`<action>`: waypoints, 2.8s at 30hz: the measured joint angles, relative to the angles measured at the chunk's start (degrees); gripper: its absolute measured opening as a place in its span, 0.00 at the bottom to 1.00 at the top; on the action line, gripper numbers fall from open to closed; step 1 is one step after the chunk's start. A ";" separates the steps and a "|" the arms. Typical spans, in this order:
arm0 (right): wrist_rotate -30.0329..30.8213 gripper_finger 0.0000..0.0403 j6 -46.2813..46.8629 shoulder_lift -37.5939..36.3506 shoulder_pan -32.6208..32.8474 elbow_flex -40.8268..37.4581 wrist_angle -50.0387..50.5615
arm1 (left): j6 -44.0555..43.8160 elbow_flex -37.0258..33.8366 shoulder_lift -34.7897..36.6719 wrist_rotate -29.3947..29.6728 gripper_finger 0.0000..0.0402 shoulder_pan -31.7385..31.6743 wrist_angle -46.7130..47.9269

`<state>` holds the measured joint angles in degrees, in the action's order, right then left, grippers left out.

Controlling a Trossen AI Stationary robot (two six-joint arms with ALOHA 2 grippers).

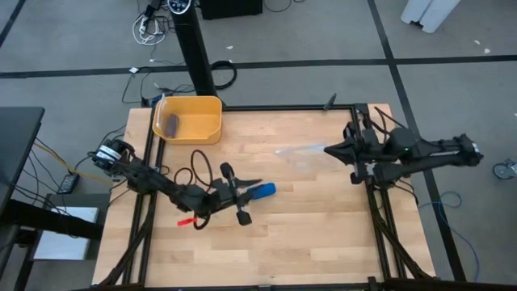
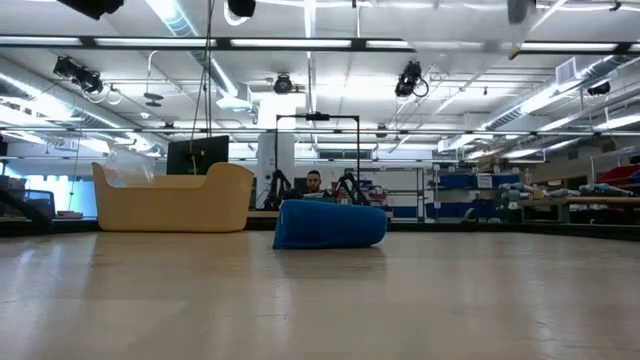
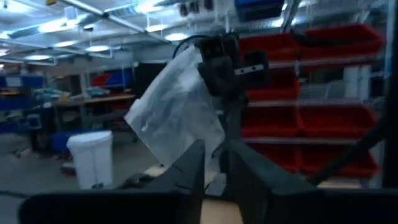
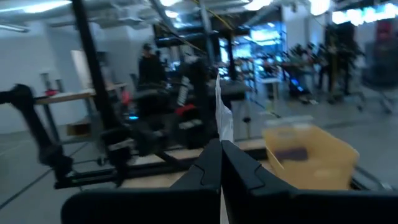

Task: Roll bandage
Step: Open the transparent zip bag

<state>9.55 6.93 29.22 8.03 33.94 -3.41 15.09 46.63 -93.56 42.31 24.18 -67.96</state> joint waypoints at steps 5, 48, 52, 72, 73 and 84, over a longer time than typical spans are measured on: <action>2.34 0.00 -4.59 3.92 7.23 2.90 -4.12 | -0.34 0.68 -0.02 -5.08 0.33 -2.30 -0.40; 27.39 0.26 1.23 30.94 27.00 13.50 31.57 | 4.10 4.26 -0.02 -11.91 0.41 -1.59 14.11; 21.49 0.33 2.54 41.55 29.07 13.46 38.61 | 2.49 4.24 -0.02 -11.34 0.41 -1.14 16.80; 21.17 0.30 1.43 67.04 35.84 13.50 38.41 | 2.43 4.24 -0.02 -9.62 0.41 -0.02 19.93; 21.32 0.30 1.04 67.10 35.70 13.50 37.99 | 2.43 4.24 -0.02 -9.59 0.41 -0.02 19.93; 22.96 0.04 -2.26 67.19 32.32 13.64 32.36 | 2.18 4.24 -0.02 -9.47 0.41 -0.02 19.93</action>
<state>32.51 4.67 96.41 40.35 47.57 28.95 17.27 50.87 -93.58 32.84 24.16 -48.03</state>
